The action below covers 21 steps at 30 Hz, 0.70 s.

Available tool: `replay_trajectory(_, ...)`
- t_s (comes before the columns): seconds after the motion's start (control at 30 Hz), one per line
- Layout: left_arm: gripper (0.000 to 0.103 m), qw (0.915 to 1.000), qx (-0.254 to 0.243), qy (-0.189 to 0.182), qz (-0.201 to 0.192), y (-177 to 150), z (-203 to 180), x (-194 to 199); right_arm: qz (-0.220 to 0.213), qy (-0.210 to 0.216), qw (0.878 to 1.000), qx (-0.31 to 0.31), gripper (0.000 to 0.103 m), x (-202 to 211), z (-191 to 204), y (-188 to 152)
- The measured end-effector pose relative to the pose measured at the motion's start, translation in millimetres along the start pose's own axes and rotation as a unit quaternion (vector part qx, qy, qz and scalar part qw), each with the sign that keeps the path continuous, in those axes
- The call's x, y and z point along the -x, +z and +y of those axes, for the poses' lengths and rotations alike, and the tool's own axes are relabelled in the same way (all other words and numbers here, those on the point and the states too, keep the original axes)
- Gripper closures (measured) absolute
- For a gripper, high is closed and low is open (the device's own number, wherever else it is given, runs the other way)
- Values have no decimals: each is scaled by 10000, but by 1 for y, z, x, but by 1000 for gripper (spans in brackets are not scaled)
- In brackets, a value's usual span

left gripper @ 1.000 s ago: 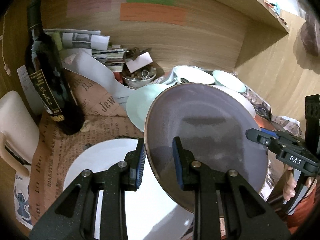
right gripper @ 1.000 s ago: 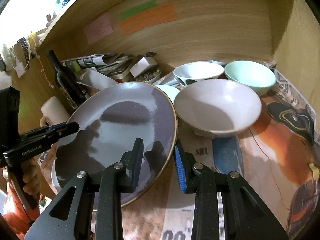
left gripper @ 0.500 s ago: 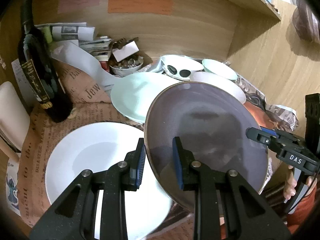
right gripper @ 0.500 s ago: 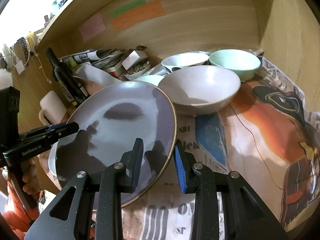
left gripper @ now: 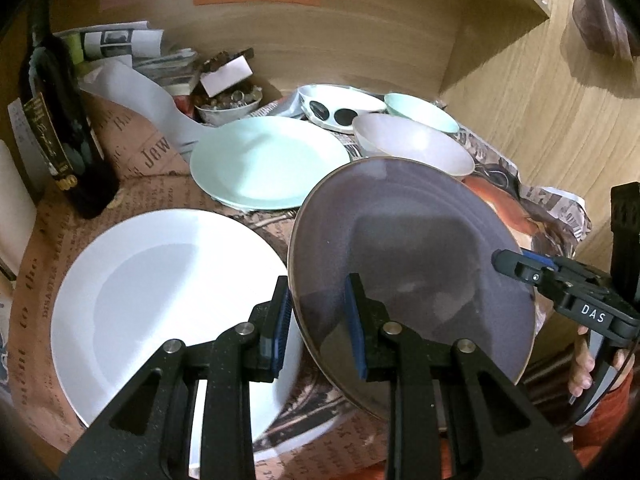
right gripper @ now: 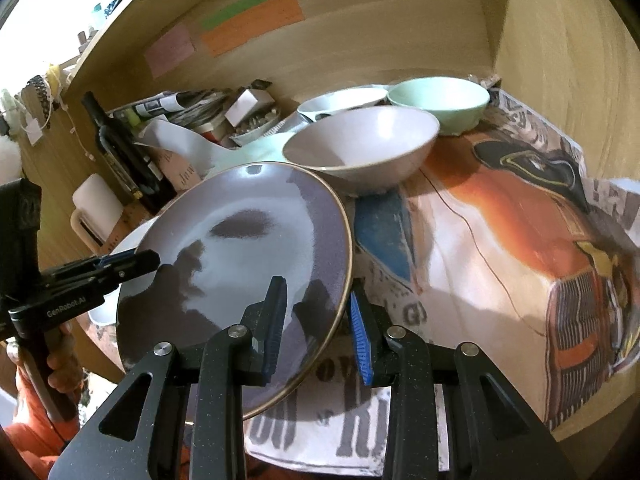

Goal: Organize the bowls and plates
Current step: 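Lift the dark brown plate off the white plate with both tools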

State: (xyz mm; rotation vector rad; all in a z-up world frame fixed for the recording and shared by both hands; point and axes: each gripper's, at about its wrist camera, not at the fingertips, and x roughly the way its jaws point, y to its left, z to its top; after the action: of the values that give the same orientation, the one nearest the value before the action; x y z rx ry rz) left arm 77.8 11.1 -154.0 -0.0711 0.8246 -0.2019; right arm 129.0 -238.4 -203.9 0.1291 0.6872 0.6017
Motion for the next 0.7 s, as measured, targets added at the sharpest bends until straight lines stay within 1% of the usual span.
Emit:
replay_trajectory(0.37,77,9996,-62,-69,264,-7,-13,-18,39,-17,9998,-215,75,0,-17,-10)
replay_trajectory(0.7,77,9987,-113,-90,486,-4,-23,-39,51,-63,9995,-295,75,-3,-30,-8)
